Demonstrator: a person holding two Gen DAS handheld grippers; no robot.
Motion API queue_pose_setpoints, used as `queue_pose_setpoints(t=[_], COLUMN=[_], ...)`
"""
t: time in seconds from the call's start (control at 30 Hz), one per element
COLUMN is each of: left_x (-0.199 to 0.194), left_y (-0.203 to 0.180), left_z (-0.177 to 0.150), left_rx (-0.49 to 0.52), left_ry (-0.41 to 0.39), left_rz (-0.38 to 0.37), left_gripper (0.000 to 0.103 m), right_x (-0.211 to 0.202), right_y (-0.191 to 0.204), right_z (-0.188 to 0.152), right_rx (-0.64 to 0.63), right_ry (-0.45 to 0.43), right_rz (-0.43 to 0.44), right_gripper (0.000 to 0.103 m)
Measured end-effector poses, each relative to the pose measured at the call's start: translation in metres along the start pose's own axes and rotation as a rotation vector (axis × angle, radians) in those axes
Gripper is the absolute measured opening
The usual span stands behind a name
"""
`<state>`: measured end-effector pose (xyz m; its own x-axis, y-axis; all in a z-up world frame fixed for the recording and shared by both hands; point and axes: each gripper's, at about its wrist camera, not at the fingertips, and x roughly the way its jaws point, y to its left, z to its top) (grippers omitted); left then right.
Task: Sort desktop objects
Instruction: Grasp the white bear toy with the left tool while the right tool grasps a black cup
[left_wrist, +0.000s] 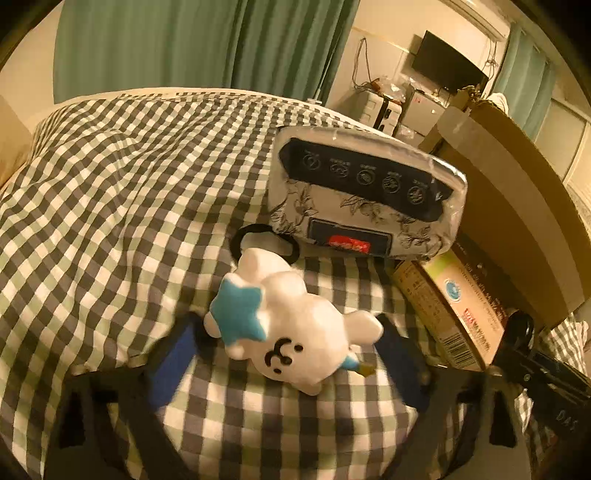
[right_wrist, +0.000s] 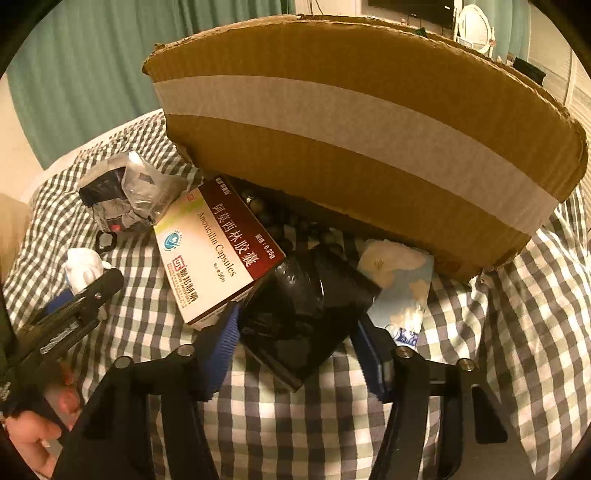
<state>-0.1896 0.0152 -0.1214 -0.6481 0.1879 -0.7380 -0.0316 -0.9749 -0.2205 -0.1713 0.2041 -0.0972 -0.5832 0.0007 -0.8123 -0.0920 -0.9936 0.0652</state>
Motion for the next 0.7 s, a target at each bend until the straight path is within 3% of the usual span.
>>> queue_pose_setpoints(t=[0.23, 0.7], left_x=[-0.018, -0.098], left_y=[0.01, 0.027], left_z=[-0.013, -0.054], left_rx=[0.027, 0.055], left_ry=[-0.014, -0.027], left_rz=[-0.025, -0.026], left_gripper=[0.082, 0.082], right_x=[-0.014, -0.07], right_y=[-0.01, -0.012], right_z=[-0.009, -0.026], right_rx=[0.016, -0.015], right_ry=[-0.016, -0.077], right_rz=[0.054, 0.104], right_gripper=[0.048, 0.047])
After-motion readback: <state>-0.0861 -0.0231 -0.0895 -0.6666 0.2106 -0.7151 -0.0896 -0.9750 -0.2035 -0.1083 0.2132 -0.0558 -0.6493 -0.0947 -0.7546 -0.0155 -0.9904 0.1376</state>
